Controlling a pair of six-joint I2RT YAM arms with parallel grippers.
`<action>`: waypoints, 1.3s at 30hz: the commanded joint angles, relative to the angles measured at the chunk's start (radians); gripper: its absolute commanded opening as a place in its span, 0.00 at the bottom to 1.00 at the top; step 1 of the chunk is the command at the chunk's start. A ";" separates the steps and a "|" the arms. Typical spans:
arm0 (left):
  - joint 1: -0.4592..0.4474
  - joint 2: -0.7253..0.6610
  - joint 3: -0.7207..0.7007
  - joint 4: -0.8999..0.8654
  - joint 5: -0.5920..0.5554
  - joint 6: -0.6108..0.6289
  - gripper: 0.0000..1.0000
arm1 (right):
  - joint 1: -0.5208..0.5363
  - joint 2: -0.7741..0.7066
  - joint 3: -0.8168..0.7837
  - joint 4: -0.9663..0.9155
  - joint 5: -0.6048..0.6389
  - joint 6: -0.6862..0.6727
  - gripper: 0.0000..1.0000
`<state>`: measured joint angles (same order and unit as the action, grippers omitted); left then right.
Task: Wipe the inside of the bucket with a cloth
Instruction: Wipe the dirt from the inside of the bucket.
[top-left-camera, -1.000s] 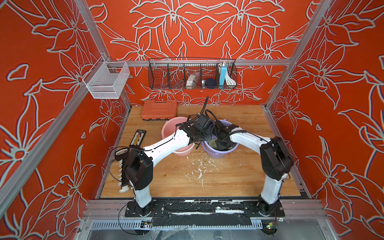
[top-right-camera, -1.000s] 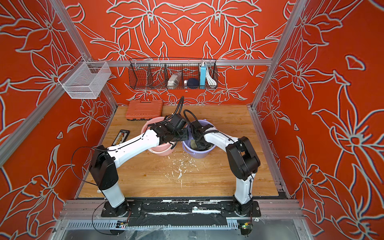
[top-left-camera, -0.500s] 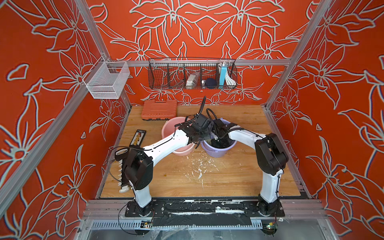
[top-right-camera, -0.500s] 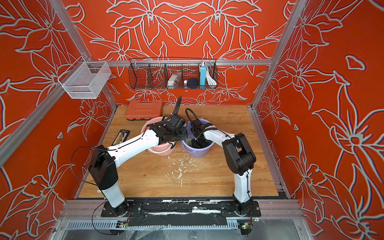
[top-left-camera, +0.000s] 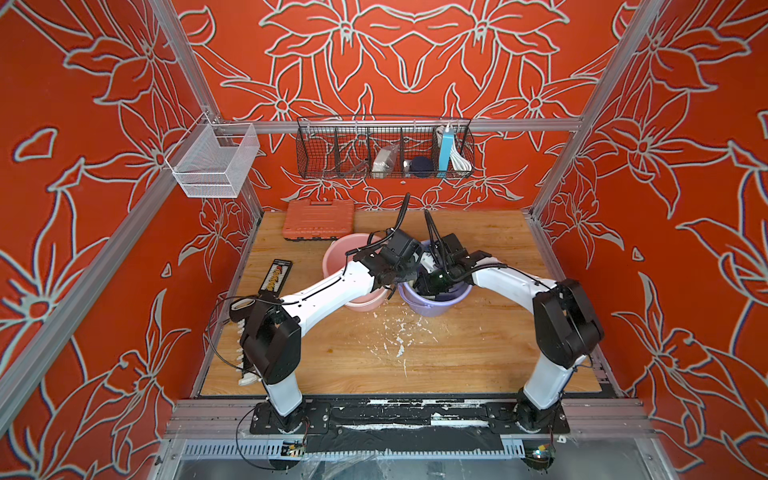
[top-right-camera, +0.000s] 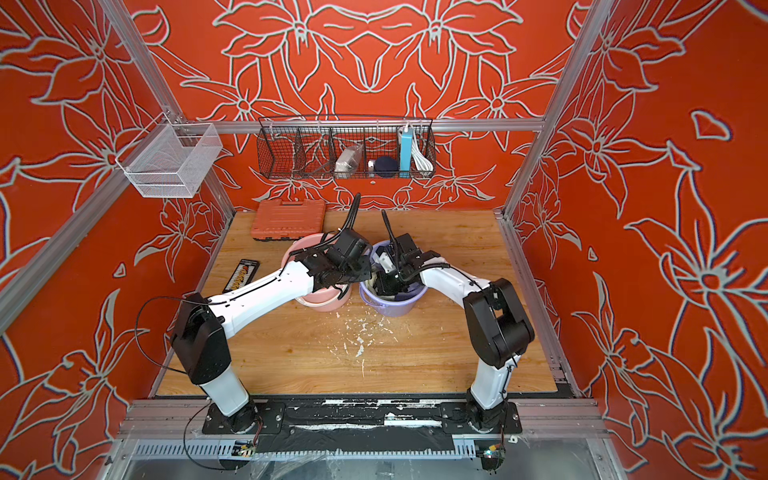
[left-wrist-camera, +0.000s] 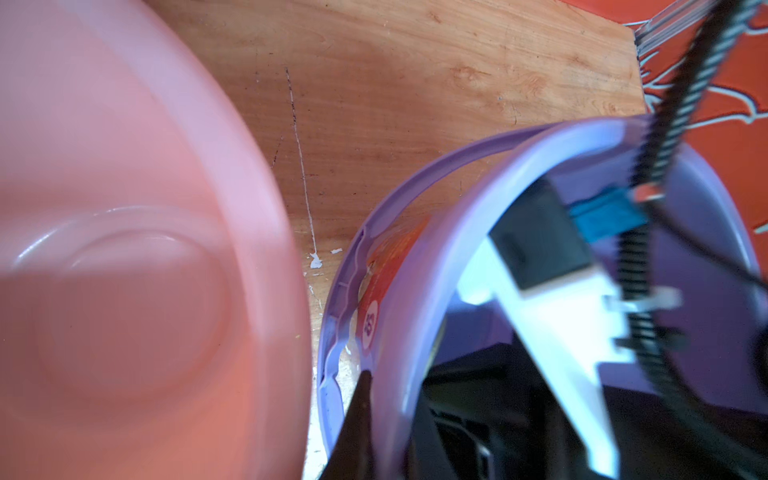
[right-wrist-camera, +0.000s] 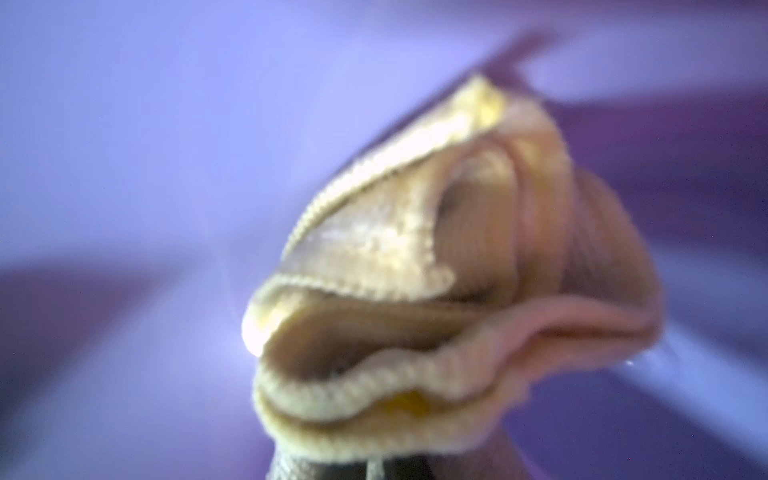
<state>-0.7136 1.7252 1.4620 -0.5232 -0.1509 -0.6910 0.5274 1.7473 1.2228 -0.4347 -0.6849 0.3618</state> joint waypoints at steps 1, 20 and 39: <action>-0.047 0.011 0.008 -0.006 0.044 0.074 0.00 | 0.035 -0.038 -0.007 0.047 -0.157 -0.012 0.00; -0.057 -0.082 0.019 0.030 -0.208 0.156 0.00 | 0.039 -0.153 0.106 -0.580 0.674 -0.149 0.00; -0.075 -0.098 -0.043 0.086 -0.180 0.133 0.00 | 0.087 -0.110 0.106 -0.555 0.489 -0.082 0.00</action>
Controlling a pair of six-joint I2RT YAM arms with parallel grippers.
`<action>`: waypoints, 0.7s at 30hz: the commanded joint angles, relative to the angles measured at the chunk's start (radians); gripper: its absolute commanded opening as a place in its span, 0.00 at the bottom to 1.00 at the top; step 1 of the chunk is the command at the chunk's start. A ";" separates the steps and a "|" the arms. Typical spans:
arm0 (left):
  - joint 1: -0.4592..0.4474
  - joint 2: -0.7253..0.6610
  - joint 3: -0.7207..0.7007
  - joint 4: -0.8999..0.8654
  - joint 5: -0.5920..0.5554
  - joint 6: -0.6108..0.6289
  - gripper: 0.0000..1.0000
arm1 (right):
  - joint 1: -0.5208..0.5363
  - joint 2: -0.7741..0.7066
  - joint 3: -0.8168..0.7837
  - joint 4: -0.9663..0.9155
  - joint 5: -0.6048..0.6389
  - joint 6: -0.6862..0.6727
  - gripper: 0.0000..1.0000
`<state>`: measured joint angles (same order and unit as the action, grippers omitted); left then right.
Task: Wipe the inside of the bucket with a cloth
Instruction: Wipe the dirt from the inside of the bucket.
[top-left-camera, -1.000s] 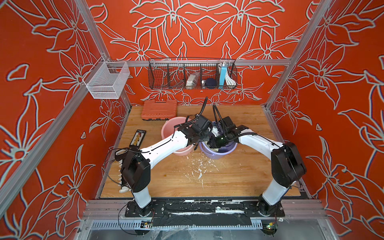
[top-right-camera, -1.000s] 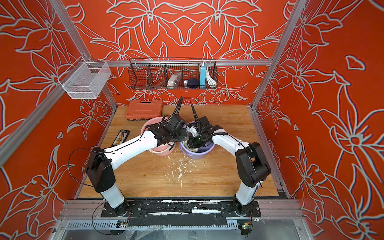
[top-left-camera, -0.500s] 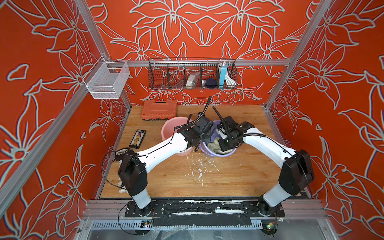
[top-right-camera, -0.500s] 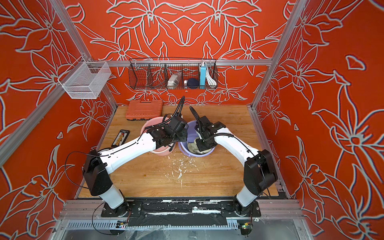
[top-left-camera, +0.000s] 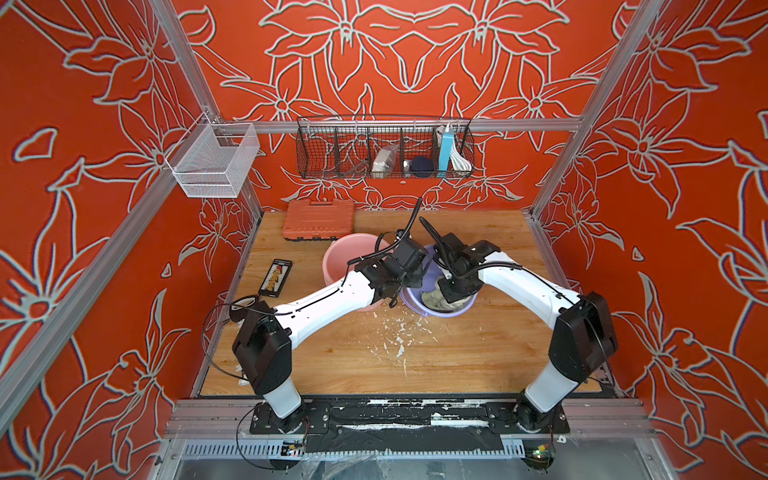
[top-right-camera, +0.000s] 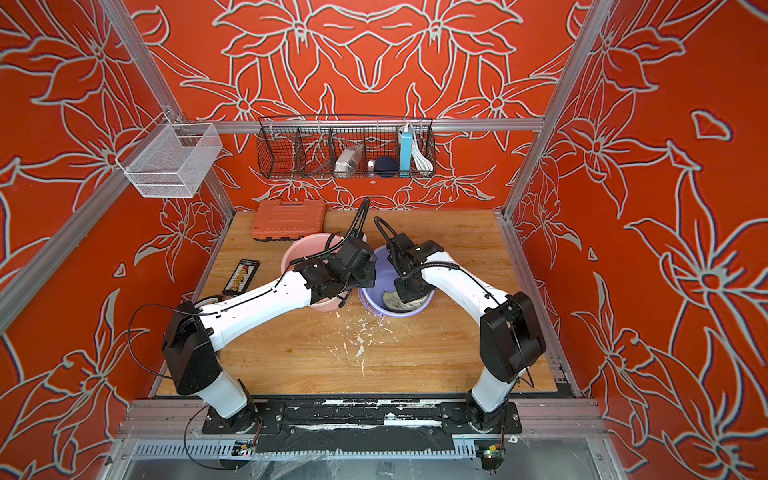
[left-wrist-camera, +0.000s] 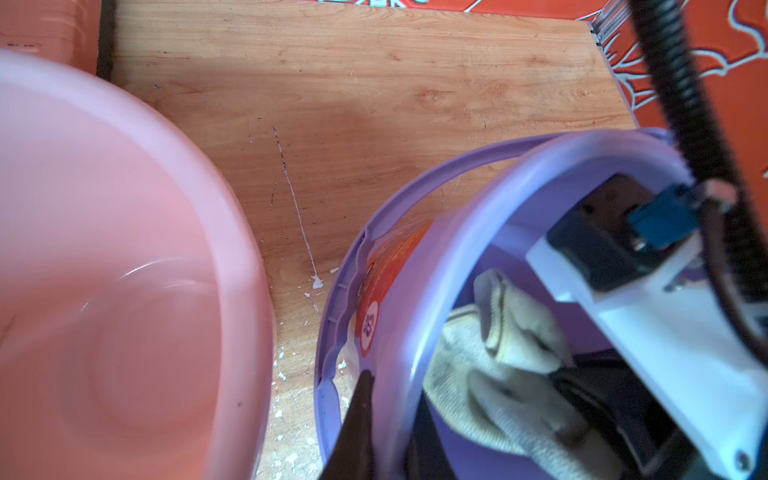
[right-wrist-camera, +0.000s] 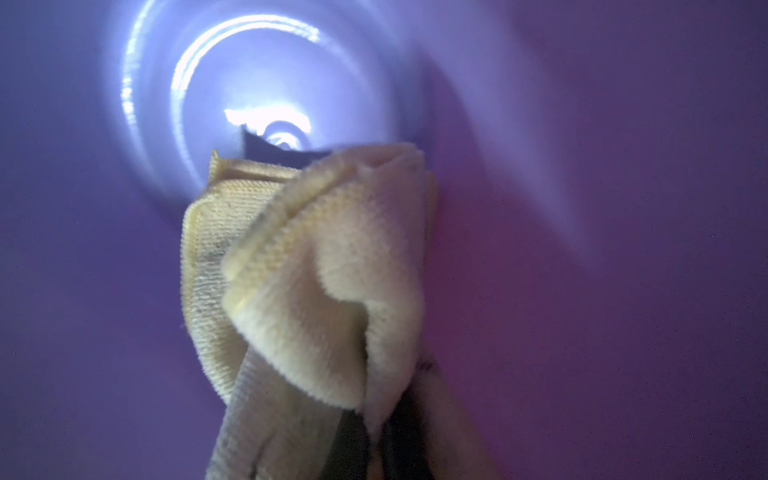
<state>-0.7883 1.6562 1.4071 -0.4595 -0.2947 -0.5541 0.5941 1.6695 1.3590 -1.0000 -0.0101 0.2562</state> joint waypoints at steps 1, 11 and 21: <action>0.000 -0.026 0.010 0.024 -0.036 -0.009 0.00 | 0.024 -0.046 -0.043 0.049 -0.267 0.036 0.00; -0.005 -0.036 -0.014 0.044 0.008 -0.035 0.00 | 0.028 -0.180 -0.116 0.470 -0.660 0.226 0.00; -0.005 -0.043 -0.032 0.055 0.017 -0.056 0.00 | 0.029 -0.168 -0.143 0.259 -0.515 0.148 0.00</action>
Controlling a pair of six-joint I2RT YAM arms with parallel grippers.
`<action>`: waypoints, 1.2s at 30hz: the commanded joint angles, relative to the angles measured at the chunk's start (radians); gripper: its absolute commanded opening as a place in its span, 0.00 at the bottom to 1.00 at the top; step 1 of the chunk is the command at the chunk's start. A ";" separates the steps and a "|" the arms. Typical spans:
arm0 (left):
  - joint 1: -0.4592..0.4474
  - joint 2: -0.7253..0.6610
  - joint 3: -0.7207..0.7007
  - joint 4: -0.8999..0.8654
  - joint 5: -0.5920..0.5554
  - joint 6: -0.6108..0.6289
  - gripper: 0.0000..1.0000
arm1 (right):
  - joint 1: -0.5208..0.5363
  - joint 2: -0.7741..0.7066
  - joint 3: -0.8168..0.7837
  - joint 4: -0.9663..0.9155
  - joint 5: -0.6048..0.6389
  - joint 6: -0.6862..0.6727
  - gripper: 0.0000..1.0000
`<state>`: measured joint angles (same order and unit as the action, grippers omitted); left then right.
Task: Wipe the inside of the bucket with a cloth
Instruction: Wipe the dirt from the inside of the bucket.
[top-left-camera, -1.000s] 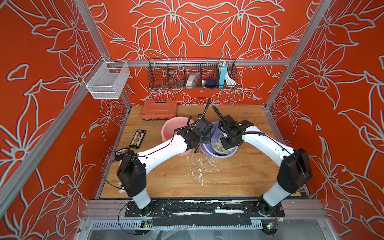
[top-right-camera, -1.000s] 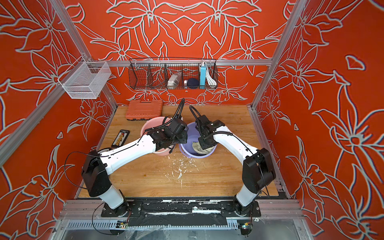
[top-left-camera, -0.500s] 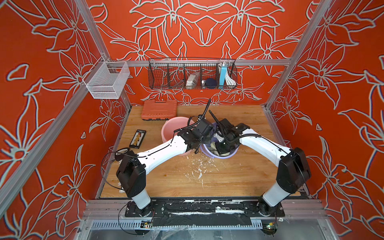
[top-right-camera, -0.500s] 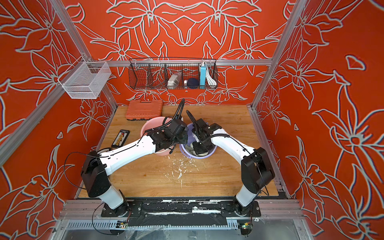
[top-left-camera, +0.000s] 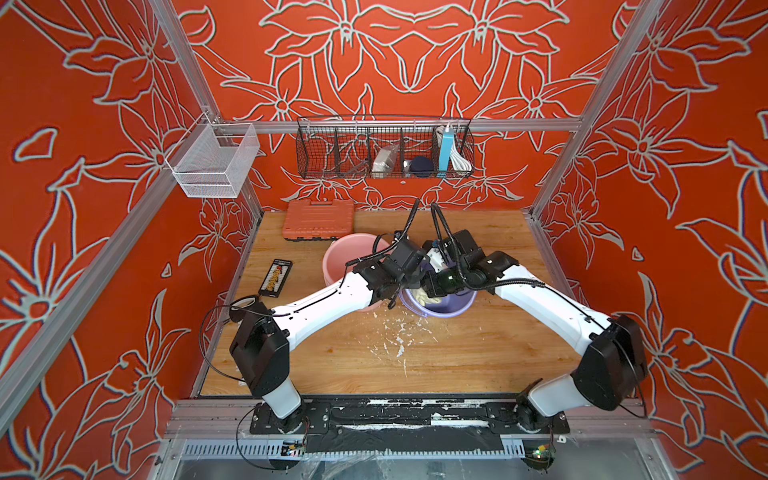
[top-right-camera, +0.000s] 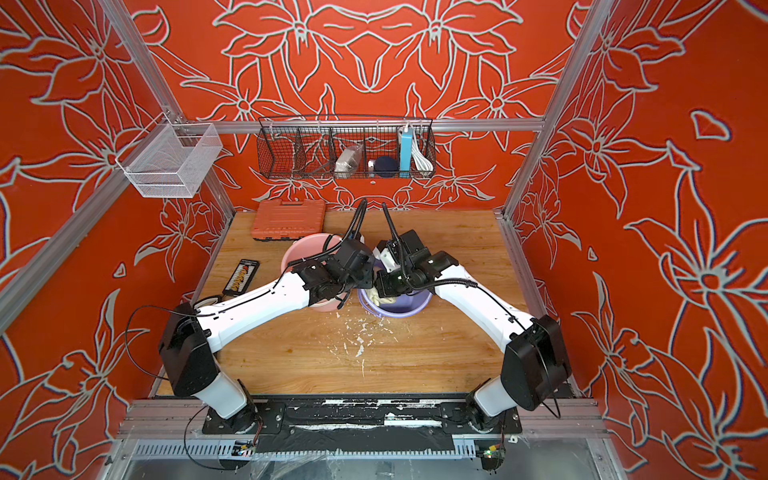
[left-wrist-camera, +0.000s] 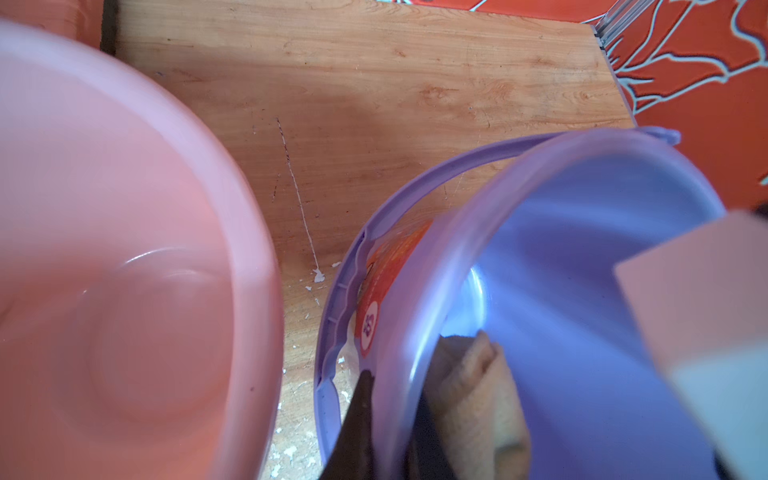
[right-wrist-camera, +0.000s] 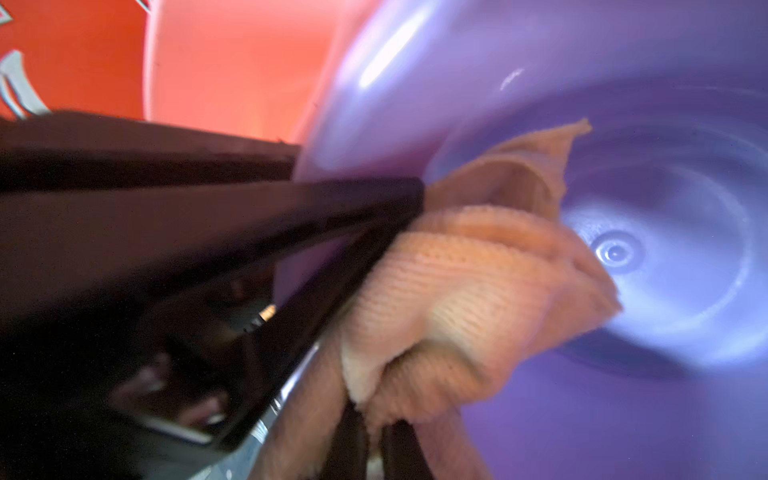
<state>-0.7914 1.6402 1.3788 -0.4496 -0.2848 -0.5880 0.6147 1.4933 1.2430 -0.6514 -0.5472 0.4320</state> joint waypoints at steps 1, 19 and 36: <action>-0.002 -0.029 -0.007 0.049 0.004 -0.024 0.00 | 0.008 0.007 -0.030 -0.129 0.061 -0.034 0.00; 0.006 -0.034 0.032 -0.004 -0.037 -0.012 0.00 | 0.007 -0.164 0.019 -0.536 0.582 -0.065 0.00; 0.050 -0.005 0.069 0.011 0.007 -0.015 0.00 | 0.007 -0.538 -0.160 -0.675 0.566 0.117 0.00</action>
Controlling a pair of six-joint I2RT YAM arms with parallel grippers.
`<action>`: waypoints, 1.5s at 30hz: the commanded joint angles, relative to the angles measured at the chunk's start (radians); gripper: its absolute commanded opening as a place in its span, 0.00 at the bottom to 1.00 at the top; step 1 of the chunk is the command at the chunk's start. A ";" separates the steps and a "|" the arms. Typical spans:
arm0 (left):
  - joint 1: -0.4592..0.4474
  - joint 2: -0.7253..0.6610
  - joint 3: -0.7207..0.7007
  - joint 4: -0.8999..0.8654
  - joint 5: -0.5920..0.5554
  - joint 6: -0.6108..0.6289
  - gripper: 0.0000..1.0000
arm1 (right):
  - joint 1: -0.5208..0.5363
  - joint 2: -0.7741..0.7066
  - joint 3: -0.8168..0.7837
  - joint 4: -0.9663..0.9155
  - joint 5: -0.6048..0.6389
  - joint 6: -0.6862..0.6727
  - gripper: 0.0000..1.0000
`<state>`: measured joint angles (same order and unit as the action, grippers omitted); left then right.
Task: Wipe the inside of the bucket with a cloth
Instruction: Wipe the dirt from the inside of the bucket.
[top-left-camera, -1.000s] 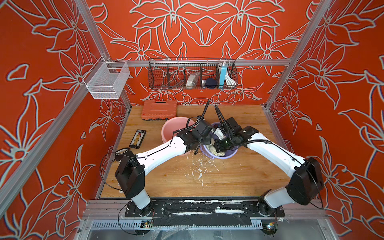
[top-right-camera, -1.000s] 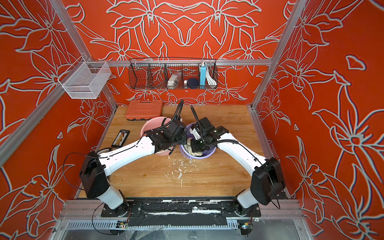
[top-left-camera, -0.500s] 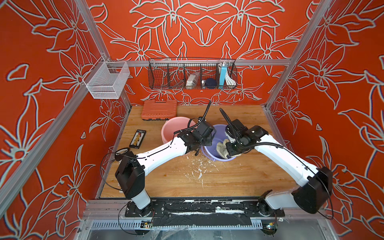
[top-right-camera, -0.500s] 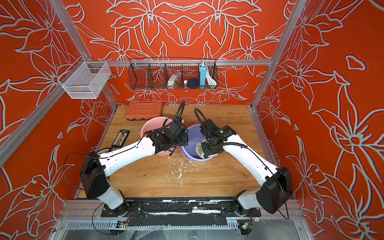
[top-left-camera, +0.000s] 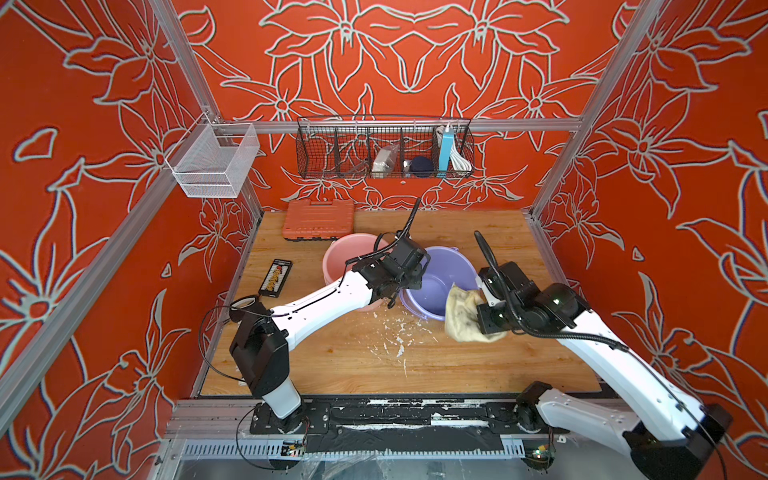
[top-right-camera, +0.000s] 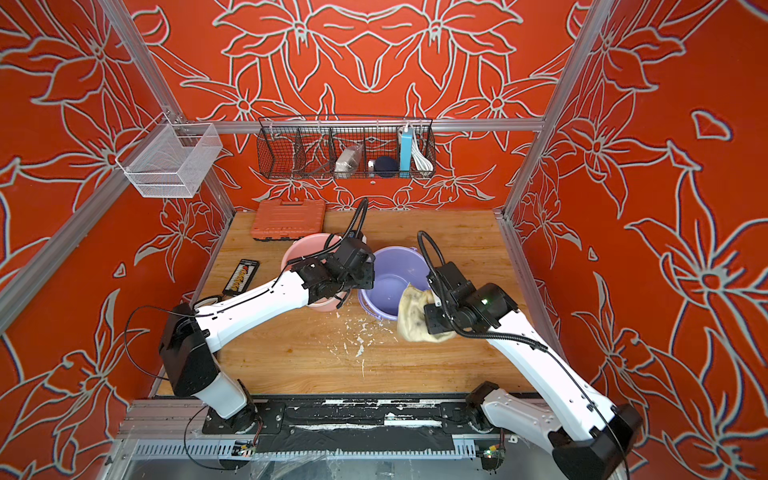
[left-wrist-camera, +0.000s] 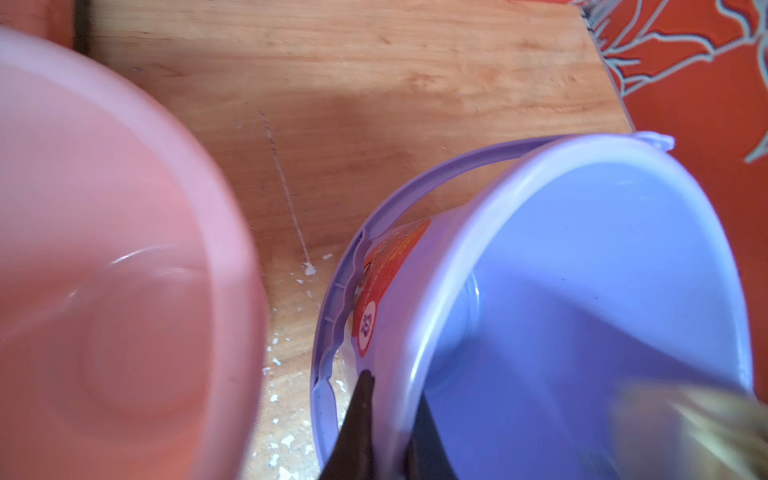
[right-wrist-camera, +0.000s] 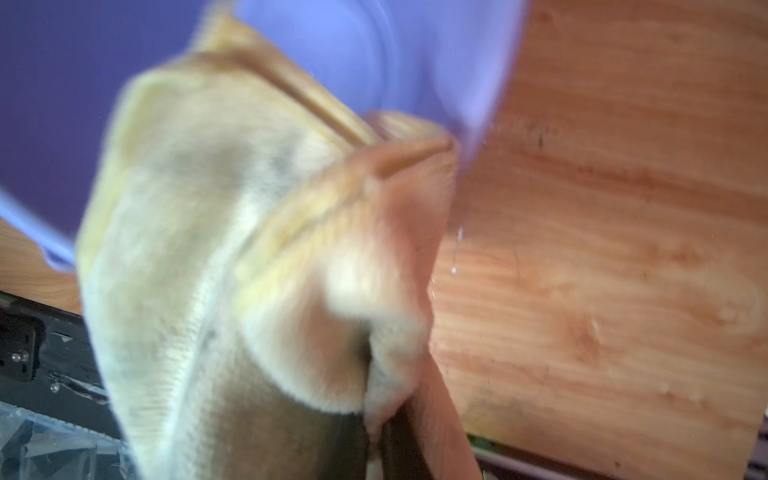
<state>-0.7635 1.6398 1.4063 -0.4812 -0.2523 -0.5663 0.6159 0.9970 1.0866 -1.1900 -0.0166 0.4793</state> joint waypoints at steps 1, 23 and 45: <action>0.024 -0.003 0.043 0.043 -0.018 -0.038 0.00 | 0.007 -0.053 0.002 -0.141 0.044 0.075 0.00; 0.013 0.044 0.064 0.020 0.239 -0.062 0.00 | 0.006 0.018 0.183 0.393 0.140 -0.002 0.00; 0.007 -0.053 0.046 -0.029 0.389 -0.132 0.00 | -0.008 0.451 0.205 0.618 0.153 0.073 0.00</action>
<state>-0.7479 1.6226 1.4395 -0.5369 0.0662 -0.6758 0.6147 1.4300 1.2636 -0.6312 0.1482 0.5137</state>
